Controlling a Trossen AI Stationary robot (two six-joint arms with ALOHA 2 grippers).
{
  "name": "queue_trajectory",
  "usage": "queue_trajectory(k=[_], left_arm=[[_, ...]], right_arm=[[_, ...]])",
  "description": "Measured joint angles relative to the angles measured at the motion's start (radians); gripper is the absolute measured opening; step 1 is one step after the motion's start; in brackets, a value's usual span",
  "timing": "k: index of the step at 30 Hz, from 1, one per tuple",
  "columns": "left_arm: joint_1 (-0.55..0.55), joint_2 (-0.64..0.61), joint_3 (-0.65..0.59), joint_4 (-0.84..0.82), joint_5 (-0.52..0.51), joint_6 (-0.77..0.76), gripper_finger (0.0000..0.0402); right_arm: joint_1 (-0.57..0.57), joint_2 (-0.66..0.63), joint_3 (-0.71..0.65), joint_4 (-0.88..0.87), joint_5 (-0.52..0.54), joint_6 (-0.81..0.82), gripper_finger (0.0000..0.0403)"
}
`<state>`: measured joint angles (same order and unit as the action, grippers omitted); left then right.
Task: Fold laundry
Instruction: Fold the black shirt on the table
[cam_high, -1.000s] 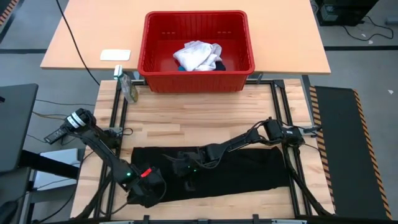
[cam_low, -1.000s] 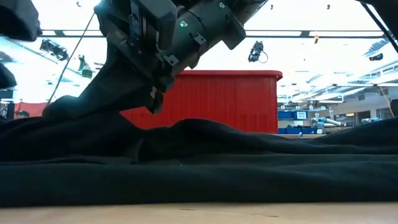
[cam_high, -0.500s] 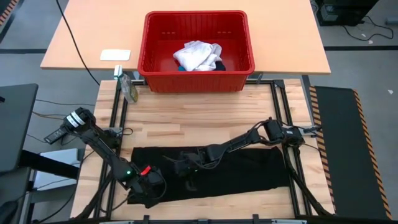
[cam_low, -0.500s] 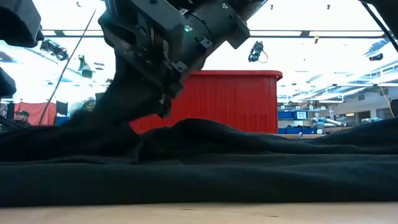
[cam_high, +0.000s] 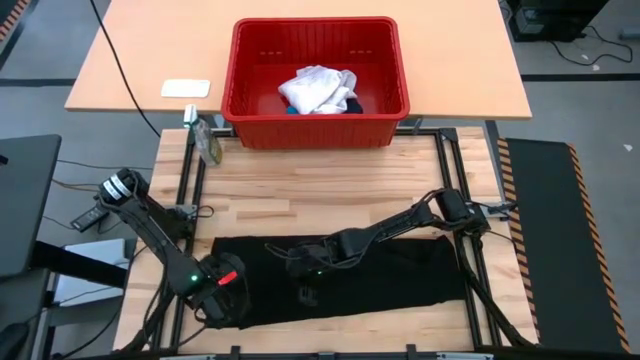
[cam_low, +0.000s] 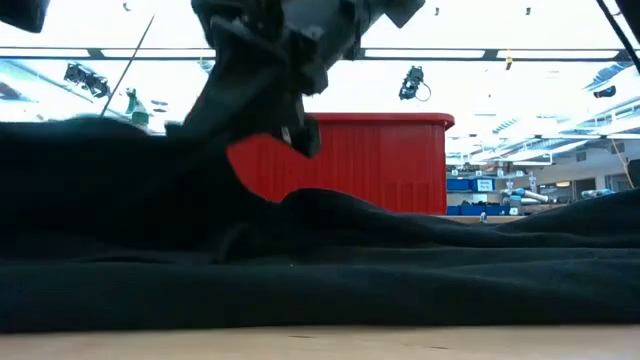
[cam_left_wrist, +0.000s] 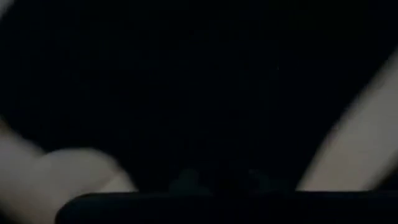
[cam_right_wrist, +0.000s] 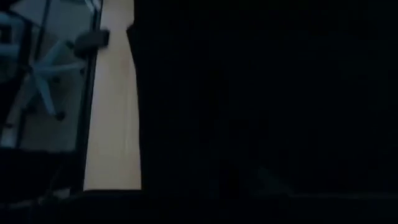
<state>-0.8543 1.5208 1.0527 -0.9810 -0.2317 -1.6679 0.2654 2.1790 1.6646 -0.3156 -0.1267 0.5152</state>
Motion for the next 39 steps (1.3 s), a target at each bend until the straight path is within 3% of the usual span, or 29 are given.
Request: queue_trajectory(k=[6,12,15,22,27,31,35,39], left_arm=[[0.036,0.0,0.0,-0.17,0.001,-0.132,0.0001],[0.135,0.0,0.0,-0.255,-0.048,-0.032,0.0007],[0.198,0.0,0.0,-0.279,-0.087,0.03,0.0026],[0.3,0.001,-0.001,-0.288,-0.096,0.196,0.0091],[0.331,0.001,-0.001,-0.281,-0.034,0.219,0.0134],[0.316,0.001,-0.002,-0.135,-0.025,0.195,0.0149],[0.276,0.008,-0.077,0.169,-0.027,0.204,0.0146],[0.249,0.013,-0.181,0.369,-0.017,0.034,0.0143]], right_arm=[[-0.074,-0.006,0.0,0.008,0.056,0.031,0.0008],[-0.162,-0.006,0.0,0.005,0.062,0.033,0.0008],[-0.197,-0.006,0.0,-0.009,-0.028,0.038,0.0015],[-0.217,-0.005,0.0,-0.044,-0.069,0.065,0.0093],[-0.217,-0.012,0.0,-0.103,-0.081,0.09,0.015],[-0.211,-0.042,0.0,-0.288,-0.045,0.078,0.0167],[-0.175,-0.072,0.0,-0.539,-0.007,-0.005,0.0165],[-0.11,-0.12,-0.005,-0.719,0.03,-0.059,0.0161]])
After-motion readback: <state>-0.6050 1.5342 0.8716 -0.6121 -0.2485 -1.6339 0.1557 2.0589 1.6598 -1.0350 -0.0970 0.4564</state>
